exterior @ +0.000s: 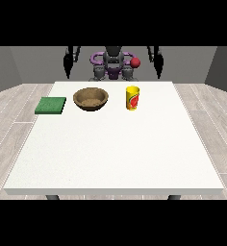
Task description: Pick the cup and pour the ball into the bowl, then pick the bowl and place it on the pad
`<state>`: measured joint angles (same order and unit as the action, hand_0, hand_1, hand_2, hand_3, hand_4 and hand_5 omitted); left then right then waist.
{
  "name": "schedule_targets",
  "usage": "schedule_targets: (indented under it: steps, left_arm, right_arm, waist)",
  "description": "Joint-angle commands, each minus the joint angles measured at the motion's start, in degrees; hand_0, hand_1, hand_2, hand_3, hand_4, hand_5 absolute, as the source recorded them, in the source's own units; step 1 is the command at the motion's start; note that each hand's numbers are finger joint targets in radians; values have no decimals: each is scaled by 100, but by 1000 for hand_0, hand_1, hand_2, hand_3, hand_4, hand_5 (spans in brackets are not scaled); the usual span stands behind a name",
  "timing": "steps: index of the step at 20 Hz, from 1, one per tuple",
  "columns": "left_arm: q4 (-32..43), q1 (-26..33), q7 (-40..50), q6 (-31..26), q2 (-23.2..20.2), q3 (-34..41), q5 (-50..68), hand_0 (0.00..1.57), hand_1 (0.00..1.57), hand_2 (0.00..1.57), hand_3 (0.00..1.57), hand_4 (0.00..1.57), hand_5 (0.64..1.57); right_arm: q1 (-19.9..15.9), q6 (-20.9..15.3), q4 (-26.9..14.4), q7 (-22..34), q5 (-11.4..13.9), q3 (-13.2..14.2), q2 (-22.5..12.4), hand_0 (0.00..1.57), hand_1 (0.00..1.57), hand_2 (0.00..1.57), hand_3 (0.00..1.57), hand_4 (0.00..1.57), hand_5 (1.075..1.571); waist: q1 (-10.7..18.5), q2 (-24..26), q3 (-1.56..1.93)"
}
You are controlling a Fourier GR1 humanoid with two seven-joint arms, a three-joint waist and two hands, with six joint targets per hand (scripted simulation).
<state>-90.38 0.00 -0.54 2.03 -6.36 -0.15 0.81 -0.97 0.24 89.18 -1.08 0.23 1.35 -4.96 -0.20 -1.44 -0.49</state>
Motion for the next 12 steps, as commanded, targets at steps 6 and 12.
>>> schedule_targets:
  steps: [6, 12]
  left_arm:
    - [-662, -152, 556, -64, -272, 46, 48, 0, 0, 0, 0, 0, 1570]
    - [-209, -1762, 510, 622, 624, 323, 917, 0, 0, 0, 0, 0, 1569]
  right_arm:
    - [-84, 71, 602, 614, -46, 77, -308, 0, 0, 327, 492, 846, 1565]
    - [-987, -1810, 1227, 901, -537, -1904, 485, 0, 0, 254, 407, 842, 1568]
  waist:
    - [-49, 1661, 41]
    - [-370, 826, 46]
